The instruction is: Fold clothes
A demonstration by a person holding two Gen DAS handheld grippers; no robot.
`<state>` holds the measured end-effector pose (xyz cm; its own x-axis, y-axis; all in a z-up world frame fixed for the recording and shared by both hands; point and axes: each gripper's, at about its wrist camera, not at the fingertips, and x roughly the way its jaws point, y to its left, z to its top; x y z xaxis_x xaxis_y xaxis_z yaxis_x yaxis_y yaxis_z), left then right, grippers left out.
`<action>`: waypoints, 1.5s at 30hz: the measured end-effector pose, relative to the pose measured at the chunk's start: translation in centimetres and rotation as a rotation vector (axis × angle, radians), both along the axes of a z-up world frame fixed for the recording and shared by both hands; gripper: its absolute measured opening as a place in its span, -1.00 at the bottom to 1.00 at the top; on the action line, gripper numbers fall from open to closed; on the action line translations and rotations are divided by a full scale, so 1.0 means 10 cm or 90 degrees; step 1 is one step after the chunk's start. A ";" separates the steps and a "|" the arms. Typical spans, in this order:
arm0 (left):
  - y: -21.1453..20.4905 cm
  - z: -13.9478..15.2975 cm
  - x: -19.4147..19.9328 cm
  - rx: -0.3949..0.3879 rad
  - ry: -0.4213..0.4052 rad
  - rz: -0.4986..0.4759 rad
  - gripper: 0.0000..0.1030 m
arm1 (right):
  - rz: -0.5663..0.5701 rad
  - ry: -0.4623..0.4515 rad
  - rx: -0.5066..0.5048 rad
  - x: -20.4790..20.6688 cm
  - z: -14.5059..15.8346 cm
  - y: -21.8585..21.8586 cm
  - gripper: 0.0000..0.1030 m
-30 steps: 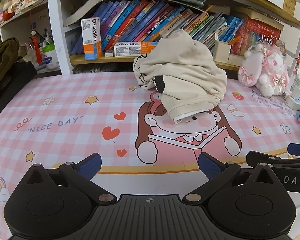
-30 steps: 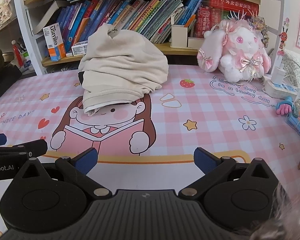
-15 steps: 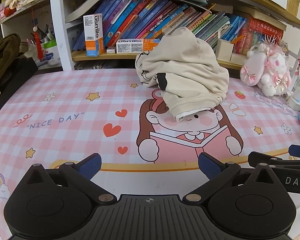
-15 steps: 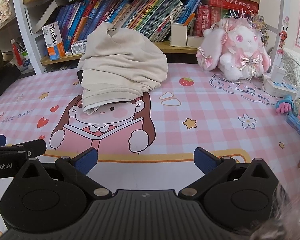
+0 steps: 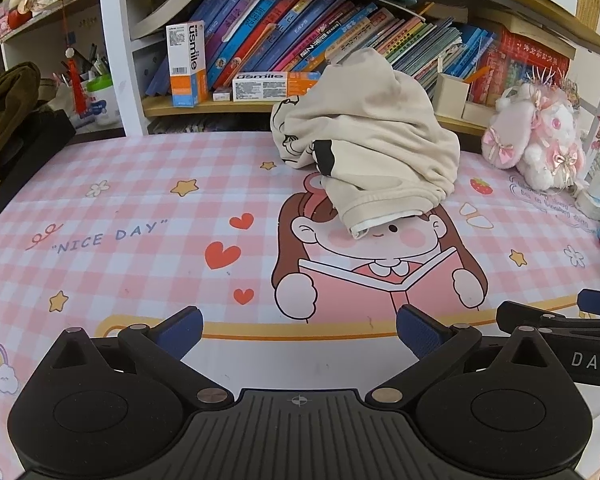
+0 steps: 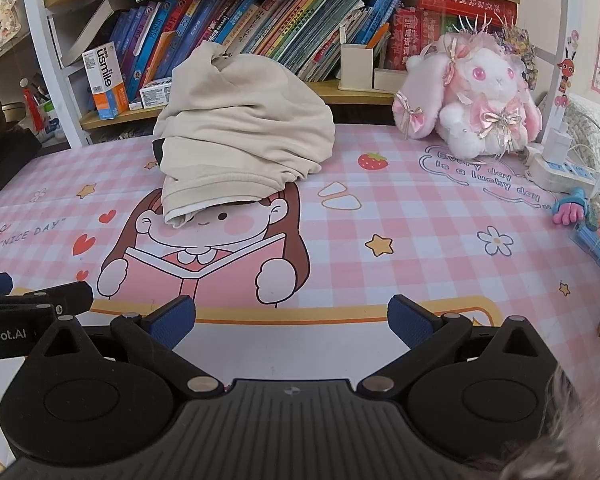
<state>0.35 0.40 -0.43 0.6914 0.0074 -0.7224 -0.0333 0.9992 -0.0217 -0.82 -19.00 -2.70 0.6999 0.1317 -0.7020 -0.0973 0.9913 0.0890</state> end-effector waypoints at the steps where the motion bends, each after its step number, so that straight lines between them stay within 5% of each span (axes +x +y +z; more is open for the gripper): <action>1: 0.00 -0.01 0.00 0.002 0.001 0.002 1.00 | -0.001 0.001 0.000 0.01 0.00 0.00 1.00; 17: -0.03 -0.07 0.06 0.014 0.018 -0.011 1.00 | 0.010 0.002 0.001 0.05 -0.03 0.01 1.00; 29: -0.03 -0.02 0.01 0.028 -0.053 -0.008 1.00 | 0.024 -0.012 -0.009 0.09 -0.03 0.04 1.00; 39: 0.01 -0.07 0.11 -0.019 -0.010 -0.025 1.00 | 0.038 -0.015 -0.009 0.15 -0.05 0.01 1.00; 45: 0.06 -0.11 0.22 -0.029 -0.001 0.019 1.00 | 0.049 -0.016 -0.009 0.19 -0.06 -0.01 1.00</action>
